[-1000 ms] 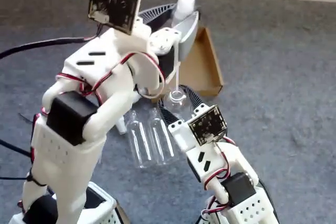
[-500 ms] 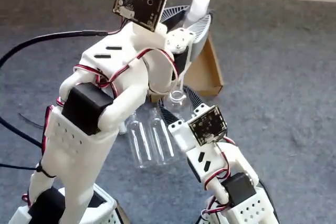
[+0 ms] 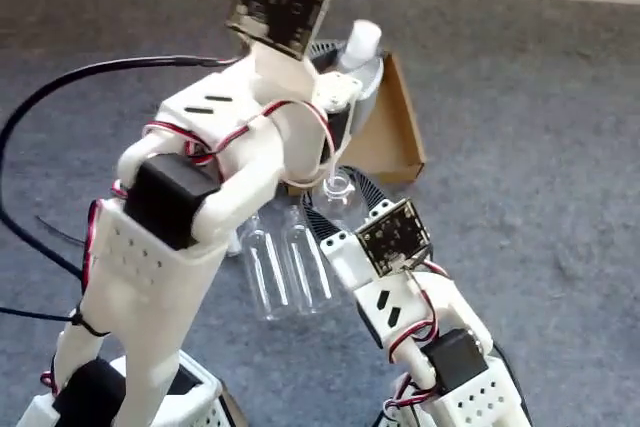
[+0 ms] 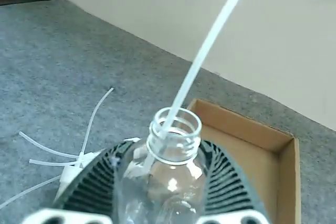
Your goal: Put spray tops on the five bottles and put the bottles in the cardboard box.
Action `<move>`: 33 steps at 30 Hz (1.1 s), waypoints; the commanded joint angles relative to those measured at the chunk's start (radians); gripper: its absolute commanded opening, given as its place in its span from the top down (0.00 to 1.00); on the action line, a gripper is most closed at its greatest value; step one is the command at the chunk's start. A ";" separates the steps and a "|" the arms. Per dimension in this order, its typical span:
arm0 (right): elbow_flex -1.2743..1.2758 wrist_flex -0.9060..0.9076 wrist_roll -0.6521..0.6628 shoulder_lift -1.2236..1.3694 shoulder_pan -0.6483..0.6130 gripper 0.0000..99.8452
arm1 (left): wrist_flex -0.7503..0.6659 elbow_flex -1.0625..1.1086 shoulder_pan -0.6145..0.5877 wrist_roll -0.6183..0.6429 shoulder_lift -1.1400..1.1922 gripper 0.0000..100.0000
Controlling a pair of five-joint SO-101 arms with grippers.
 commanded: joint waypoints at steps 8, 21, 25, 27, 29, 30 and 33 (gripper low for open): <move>-0.012 0.004 -0.054 -0.008 -0.002 1.00 | -0.032 0.475 -0.004 -0.104 -0.357 0.99; -0.005 0.004 -0.052 -0.008 -0.002 1.00 | -0.071 0.555 0.031 -0.118 -0.547 0.83; -0.005 0.004 -0.051 -0.008 -0.002 1.00 | -0.072 0.484 0.022 -0.164 -0.544 0.83; -0.005 0.004 -0.051 -0.008 -0.002 1.00 | -0.075 0.493 -0.024 -0.175 -0.544 0.83; -0.005 0.004 -0.051 -0.008 -0.002 1.00 | -0.100 0.529 -0.067 -0.175 -0.533 0.83; -0.005 0.004 -0.051 -0.008 -0.002 1.00 | -0.114 0.544 -0.079 -0.176 -0.518 0.83; -0.005 0.004 -0.051 -0.008 -0.002 1.00 | -0.140 0.582 -0.087 -0.178 -0.452 0.83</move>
